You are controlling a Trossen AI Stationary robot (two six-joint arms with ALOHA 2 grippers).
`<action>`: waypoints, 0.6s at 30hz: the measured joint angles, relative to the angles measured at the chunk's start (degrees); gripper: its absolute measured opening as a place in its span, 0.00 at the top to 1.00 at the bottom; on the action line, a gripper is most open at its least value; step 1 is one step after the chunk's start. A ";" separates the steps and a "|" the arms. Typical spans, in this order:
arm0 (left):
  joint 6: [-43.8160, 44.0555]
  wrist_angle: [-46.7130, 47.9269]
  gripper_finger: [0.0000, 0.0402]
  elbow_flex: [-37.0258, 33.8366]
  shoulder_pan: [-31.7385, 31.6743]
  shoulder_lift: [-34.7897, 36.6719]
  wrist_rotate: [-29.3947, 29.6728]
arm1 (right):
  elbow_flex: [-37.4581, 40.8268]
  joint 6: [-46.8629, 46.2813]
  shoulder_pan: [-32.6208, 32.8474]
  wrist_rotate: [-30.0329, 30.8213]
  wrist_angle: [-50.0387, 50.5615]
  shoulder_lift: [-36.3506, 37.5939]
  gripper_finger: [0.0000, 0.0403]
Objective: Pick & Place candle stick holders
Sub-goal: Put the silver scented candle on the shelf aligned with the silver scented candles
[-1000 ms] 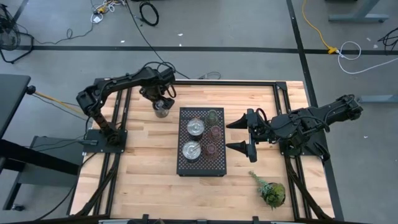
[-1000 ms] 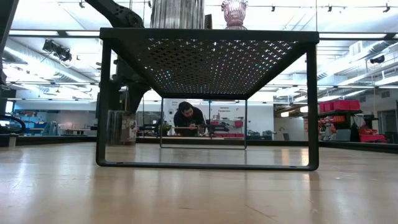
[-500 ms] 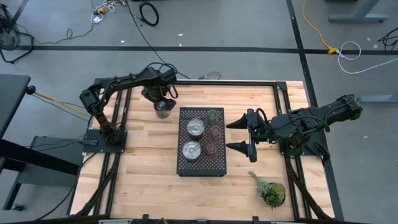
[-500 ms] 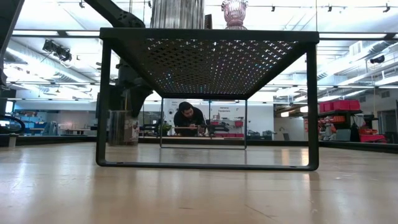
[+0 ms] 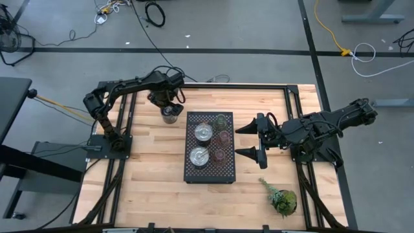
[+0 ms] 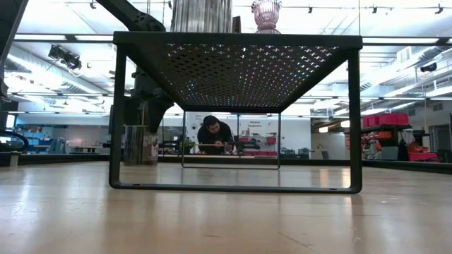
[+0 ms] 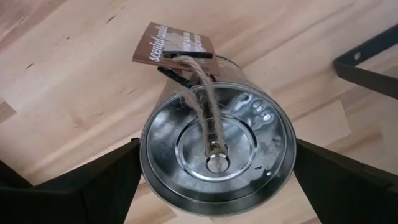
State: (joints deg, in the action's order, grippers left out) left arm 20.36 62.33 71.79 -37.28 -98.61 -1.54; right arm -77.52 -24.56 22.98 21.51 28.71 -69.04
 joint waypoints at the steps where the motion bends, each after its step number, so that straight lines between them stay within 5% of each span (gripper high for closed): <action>1: 0.02 0.00 0.01 0.00 0.00 0.00 -0.02 | 0.00 0.00 0.00 0.01 0.00 0.01 0.09; 18: 3.04 0.45 0.11 0.00 0.90 -0.02 0.31 | 0.00 0.02 0.00 -0.01 0.00 -0.01 0.09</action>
State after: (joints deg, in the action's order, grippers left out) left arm 23.40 62.77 71.79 -36.38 -98.63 -1.23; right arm -77.52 -24.54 22.98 21.50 28.71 -69.06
